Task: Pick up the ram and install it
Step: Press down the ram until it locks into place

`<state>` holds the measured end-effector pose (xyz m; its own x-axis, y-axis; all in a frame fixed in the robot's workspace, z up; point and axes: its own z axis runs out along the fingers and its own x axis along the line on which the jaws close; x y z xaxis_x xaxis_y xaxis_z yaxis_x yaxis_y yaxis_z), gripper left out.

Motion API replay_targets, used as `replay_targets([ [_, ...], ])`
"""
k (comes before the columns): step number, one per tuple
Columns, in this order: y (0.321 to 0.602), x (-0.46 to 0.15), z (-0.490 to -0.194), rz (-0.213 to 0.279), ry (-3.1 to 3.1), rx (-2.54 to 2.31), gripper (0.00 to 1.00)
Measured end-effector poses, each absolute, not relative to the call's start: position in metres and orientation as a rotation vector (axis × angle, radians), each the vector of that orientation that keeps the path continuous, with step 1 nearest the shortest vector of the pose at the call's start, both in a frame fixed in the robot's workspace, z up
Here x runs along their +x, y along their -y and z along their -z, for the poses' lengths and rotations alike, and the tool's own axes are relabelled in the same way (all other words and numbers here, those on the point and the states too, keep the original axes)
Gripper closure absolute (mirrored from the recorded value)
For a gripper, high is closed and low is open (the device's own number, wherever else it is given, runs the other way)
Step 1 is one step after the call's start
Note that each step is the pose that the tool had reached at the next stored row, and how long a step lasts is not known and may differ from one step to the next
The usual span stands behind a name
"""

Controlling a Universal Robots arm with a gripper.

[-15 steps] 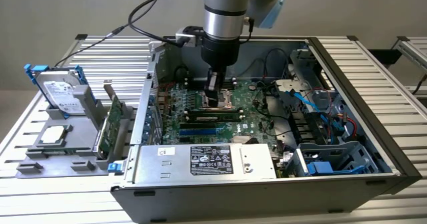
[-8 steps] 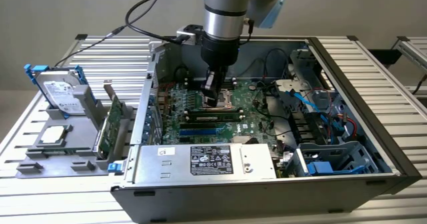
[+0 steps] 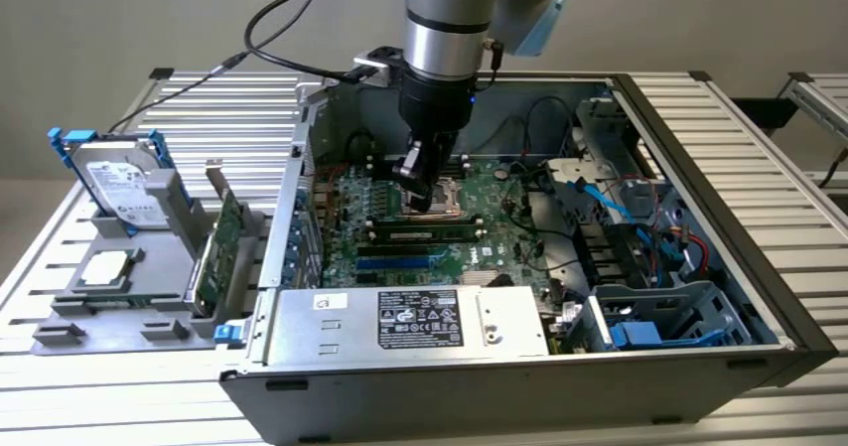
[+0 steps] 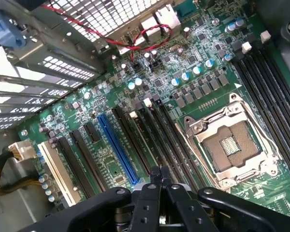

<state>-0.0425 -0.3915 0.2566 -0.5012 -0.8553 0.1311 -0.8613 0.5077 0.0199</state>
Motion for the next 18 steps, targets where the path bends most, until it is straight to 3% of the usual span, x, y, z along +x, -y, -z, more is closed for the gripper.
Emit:
replay_targets([
  [5,0.3915,-0.0426,-0.2560,-0.078,2.664,1.437,0.89],
  [18,0.3915,-0.0425,-0.2527,-0.149,2.799,1.278,0.89],
])
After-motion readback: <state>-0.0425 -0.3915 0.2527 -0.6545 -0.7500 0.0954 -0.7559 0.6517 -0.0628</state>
